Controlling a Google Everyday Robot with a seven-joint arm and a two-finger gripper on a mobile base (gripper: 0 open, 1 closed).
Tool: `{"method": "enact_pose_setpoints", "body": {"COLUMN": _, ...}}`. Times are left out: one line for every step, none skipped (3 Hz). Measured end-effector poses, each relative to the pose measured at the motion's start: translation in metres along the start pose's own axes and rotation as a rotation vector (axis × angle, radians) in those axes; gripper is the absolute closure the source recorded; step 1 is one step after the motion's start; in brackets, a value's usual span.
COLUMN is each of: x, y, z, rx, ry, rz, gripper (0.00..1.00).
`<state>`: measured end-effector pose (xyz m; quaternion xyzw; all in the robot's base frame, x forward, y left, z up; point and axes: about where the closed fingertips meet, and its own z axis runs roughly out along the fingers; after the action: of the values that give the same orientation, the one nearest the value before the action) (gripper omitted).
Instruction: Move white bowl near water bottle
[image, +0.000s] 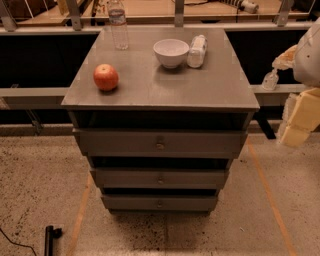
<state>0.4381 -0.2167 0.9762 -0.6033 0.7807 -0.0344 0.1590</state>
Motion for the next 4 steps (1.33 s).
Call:
{"method": "enact_pose_setpoints", "body": {"x": 0.000, "y": 0.000, "z": 0.000, "rx": 0.000, "ry": 0.000, "rz": 0.000, "gripper": 0.00}}
{"method": "enact_pose_setpoints", "body": {"x": -0.005, "y": -0.010, "z": 0.000, "rx": 0.035, "ry": -0.017, "rz": 0.008, "gripper": 0.00}}
{"method": "enact_pose_setpoints", "body": {"x": -0.031, "y": -0.048, "z": 0.008, "rx": 0.087, "ry": -0.090, "rz": -0.035, "gripper": 0.00}}
{"method": "enact_pose_setpoints", "body": {"x": -0.071, "y": -0.094, "z": 0.018, "rx": 0.105, "ry": -0.210, "rz": -0.102, "gripper": 0.00}}
